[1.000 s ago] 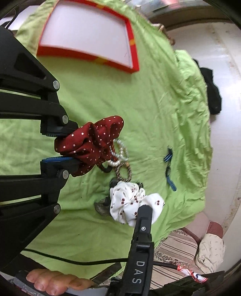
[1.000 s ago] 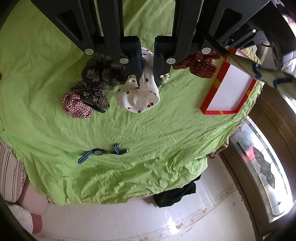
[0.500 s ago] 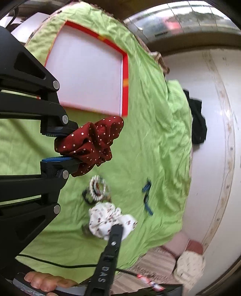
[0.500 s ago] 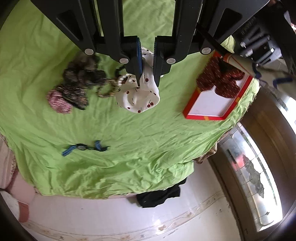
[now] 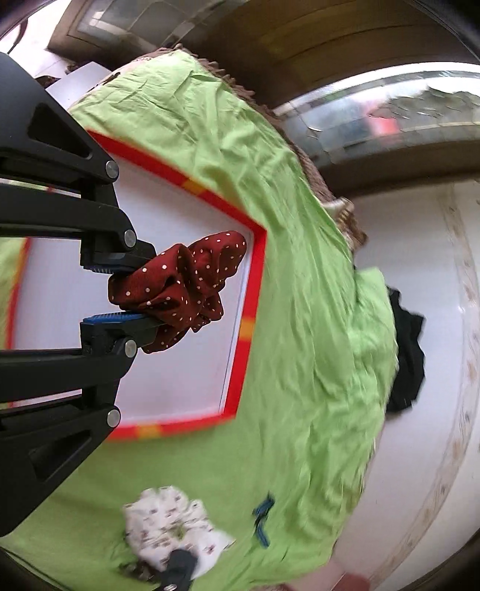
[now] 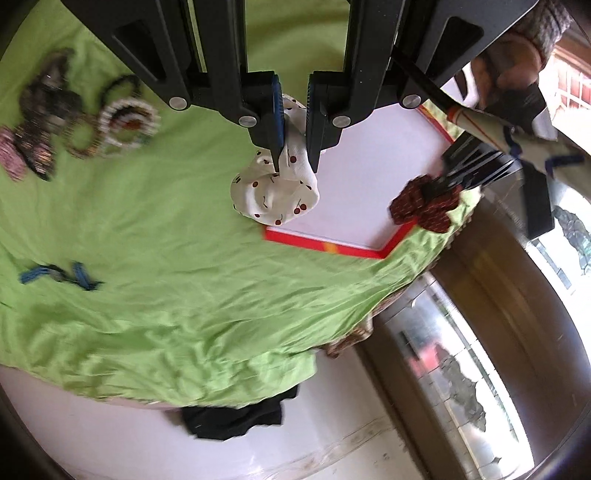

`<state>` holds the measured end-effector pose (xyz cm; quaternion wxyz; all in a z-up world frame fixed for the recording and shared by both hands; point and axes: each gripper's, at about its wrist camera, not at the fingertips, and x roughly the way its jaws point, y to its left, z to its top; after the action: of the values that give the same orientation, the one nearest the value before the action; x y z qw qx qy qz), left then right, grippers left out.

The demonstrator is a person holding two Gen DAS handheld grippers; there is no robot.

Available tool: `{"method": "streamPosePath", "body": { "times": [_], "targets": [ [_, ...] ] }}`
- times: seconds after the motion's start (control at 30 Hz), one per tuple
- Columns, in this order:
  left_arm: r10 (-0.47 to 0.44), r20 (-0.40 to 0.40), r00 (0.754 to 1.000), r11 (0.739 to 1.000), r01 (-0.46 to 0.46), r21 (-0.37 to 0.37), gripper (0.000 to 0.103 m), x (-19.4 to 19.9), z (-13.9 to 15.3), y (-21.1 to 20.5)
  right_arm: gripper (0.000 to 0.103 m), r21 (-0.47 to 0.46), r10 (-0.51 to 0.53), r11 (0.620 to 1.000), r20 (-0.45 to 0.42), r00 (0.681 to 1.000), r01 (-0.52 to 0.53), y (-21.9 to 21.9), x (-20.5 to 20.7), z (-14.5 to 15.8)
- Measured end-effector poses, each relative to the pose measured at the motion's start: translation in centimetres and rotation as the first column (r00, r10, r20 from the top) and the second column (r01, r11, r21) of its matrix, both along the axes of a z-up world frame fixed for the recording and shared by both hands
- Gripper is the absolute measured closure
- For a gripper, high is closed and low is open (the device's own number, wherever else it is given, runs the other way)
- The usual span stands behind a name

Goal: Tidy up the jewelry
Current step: 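Carry both scrunchies into the red-rimmed tray and open both tools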

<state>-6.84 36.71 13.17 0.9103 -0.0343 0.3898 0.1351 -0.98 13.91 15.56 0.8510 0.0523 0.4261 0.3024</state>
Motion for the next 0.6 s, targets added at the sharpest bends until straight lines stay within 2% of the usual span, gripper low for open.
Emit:
{"method": "streamPosePath", "body": {
  "times": [0.1,0.23,0.4,0.5,0.57,0.6],
  "targets": [
    [0.021,-0.040,0.999,0.999,-0.022,-0.032,0.087,2.7,-1.3,4.0,0.092,0.006,0.042,0.999,-0.030,0.999,-0.042,3.7,1.7,-0.6],
    [0.013,-0.079,0.997,0.990,-0.024,-0.138,0.087,6.3,-2.6,8.2,0.092,0.032,0.086,0.996,-0.085,0.993,-0.083,8.8,4.4,-1.7],
    [0.053,-0.111,0.992,0.958,-0.081,-0.274,0.085,9.3,-4.5,12.9,0.092,0.095,0.139,0.988,-0.152,0.979,-0.125,14.4,7.6,-3.5],
    [0.059,-0.122,0.991,0.947,-0.094,-0.307,0.082,10.1,-5.4,14.3,0.090,0.053,0.153,0.988,-0.170,0.973,-0.146,17.2,8.9,-5.3],
    [0.050,-0.113,0.992,0.936,-0.086,-0.342,0.077,10.1,-5.5,14.6,0.088,-0.017,0.141,0.989,-0.162,0.977,-0.146,18.5,9.5,-6.6],
    [0.044,-0.106,0.993,0.933,-0.079,-0.352,0.072,10.0,-5.4,14.6,0.075,-0.048,0.136,0.988,-0.152,0.979,-0.144,18.7,9.6,-7.0]
  ]
}}
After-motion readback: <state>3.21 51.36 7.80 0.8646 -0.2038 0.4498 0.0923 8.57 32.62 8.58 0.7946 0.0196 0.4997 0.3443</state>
